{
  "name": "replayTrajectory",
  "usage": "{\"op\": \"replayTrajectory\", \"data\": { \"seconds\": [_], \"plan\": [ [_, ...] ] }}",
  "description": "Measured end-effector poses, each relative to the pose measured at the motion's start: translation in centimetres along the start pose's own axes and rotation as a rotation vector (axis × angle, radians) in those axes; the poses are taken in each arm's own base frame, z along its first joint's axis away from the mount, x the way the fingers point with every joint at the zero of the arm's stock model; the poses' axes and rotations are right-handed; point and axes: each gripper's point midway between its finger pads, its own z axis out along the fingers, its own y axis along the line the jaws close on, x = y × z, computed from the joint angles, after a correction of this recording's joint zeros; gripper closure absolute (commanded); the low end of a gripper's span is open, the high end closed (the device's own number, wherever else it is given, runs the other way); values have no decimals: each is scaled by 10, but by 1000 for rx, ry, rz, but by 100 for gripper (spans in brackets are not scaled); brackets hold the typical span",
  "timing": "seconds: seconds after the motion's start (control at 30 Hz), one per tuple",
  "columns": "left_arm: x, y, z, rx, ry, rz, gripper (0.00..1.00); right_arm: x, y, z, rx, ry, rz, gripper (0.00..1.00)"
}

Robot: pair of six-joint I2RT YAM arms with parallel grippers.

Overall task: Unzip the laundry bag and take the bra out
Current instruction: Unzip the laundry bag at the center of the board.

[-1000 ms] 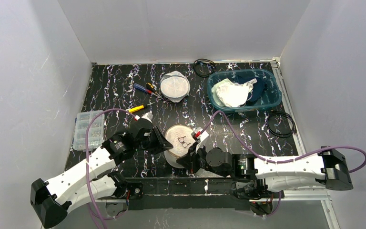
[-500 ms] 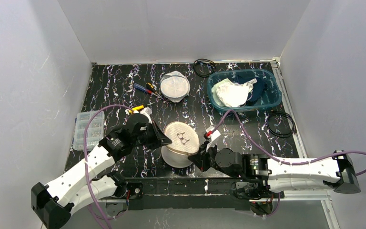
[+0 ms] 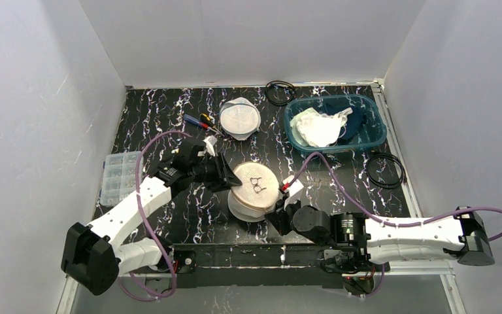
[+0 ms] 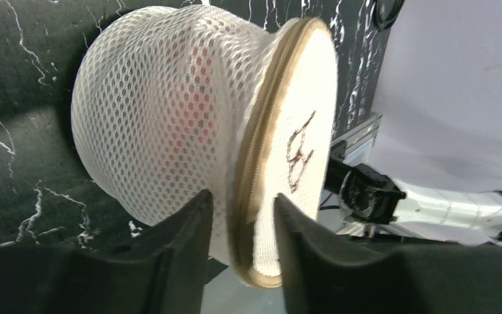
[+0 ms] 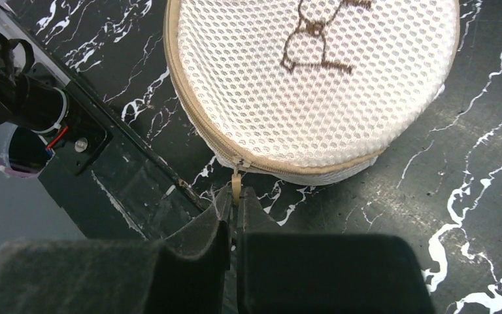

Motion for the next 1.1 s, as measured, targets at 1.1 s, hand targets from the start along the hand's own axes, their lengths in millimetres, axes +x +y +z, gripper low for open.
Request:
{"op": "replayTrajectory", "data": {
  "seconds": [1.1],
  "plan": [
    [74,13,-58,16,-54,-239,31,-11,87,44,-215,50,31,99]
  ]
}}
